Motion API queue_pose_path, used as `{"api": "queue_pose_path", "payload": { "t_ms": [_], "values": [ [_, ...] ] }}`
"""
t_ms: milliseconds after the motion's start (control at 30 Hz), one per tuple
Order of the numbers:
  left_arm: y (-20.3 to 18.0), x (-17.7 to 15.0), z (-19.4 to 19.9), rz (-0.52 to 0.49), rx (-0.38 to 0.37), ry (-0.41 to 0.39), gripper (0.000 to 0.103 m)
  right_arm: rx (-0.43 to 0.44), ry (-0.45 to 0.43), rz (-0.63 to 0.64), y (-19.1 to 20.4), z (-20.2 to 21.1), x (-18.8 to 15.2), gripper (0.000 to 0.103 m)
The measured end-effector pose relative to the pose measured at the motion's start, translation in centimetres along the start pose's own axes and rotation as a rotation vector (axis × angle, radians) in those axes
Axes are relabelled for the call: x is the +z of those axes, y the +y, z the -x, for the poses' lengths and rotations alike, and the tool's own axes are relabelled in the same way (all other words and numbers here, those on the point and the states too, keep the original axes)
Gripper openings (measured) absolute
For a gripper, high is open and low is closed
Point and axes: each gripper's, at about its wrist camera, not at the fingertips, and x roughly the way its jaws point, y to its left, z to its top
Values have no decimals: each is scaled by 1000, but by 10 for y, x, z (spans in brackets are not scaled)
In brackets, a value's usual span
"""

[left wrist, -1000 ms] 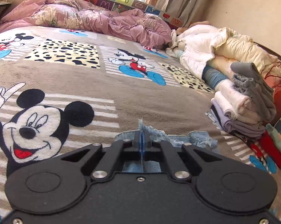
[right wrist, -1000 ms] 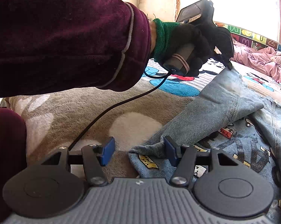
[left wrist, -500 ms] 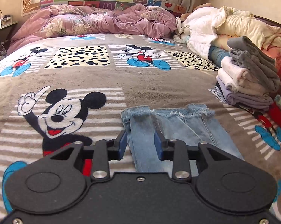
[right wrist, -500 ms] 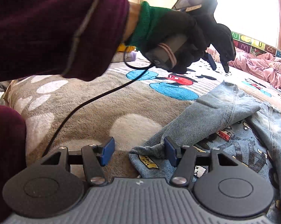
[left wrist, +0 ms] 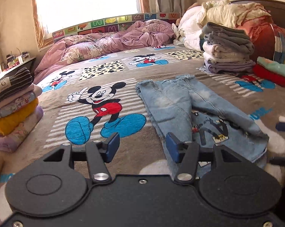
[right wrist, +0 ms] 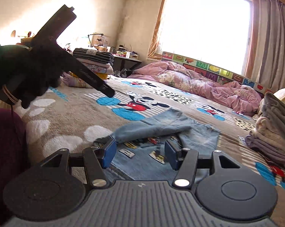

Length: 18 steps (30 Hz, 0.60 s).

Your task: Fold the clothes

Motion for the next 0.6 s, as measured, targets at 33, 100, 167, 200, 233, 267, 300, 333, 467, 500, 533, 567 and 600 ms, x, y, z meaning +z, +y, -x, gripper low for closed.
{"api": "queue_pose_path", "payload": {
  "t_ms": [33, 100, 167, 200, 233, 267, 300, 333, 467, 500, 533, 567, 600],
  "values": [
    [-6, -7, 1, -43, 12, 6, 53, -31, 16, 23, -2, 4, -8, 57],
    [-20, -21, 0, -145, 31, 25, 53, -78, 51, 59, -6, 4, -21, 57],
    [-34, -36, -1, -246, 38, 35, 53, -118, 88, 90, -9, 1, -33, 57],
    [-42, -44, -1, -293, 36, 38, 53, -139, 106, 106, -10, 0, -39, 56],
    [-48, -51, -1, -337, 34, 40, 53, -155, 124, 120, -11, -2, -45, 55],
    [-52, -57, -3, -363, 31, 41, 54, -165, 143, 131, -12, -3, -50, 55],
    [-56, -63, -4, -388, 29, 42, 54, -176, 161, 142, -13, -5, -54, 54],
    [-60, -70, -5, -414, 28, 42, 54, -186, 179, 154, -14, -7, -58, 54],
    [-74, -91, -8, -534, 43, 13, 53, -211, 209, 229, -11, -15, -67, 52],
    [-75, -94, -9, -546, 49, 8, 53, -210, 210, 259, -8, -17, -69, 52],
    [-76, -97, -10, -553, 55, 2, 53, -210, 211, 289, -6, -20, -70, 52],
    [-75, -98, -11, -536, 59, -6, 53, -210, 211, 313, -4, -22, -71, 52],
    [-74, -97, -13, -515, 61, -15, 53, -211, 208, 322, -4, -25, -72, 53]
  ]
}}
